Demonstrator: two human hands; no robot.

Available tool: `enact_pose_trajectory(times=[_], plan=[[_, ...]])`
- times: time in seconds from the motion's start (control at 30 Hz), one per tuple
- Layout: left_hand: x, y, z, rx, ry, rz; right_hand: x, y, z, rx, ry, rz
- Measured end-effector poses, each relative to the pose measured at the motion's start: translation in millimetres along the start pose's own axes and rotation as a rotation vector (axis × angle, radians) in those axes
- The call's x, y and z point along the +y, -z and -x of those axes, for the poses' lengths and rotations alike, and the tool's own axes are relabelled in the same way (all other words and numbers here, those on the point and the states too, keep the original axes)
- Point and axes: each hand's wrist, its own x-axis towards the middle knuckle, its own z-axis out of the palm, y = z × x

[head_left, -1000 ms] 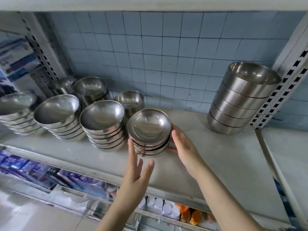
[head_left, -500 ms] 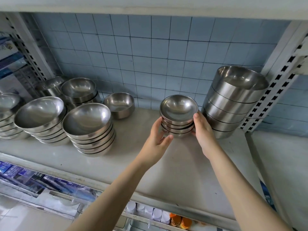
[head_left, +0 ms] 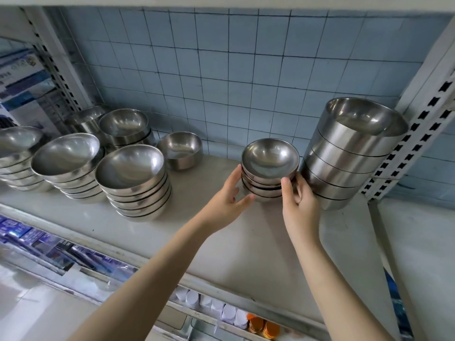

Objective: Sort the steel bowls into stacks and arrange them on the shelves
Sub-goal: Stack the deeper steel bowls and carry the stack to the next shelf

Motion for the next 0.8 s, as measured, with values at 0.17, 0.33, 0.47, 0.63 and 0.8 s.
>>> enact_pose_trajectory(times=[0.17,0.33,0.47,0.63,0.8], plan=[[9.9,10.5,7.6,-0.012,0.015,-0.269,-0.4,7.7,20.1,0.103,-0.001,0.048],[54.1,75.5,34.3,0.025,-0.267,-0.739,-8.7,-4.3,55.8,0.285,0.494,0.192],[81.3,156.5,23.1,-0.002,-0.303,-0.907,-39.5,-58.5,42.5,0.003,0.473,0.036],[73.0,248.4,-24.1,-0.008,-0.050,-1.080,-57.6,-146.3,-2.0,-0.325,0.164,0.181],[25.3,302.9,-84.3,-0.087,0.156,-1.186,-65.6,-195.4,-29.7,-0.532,0.020,0.088]])
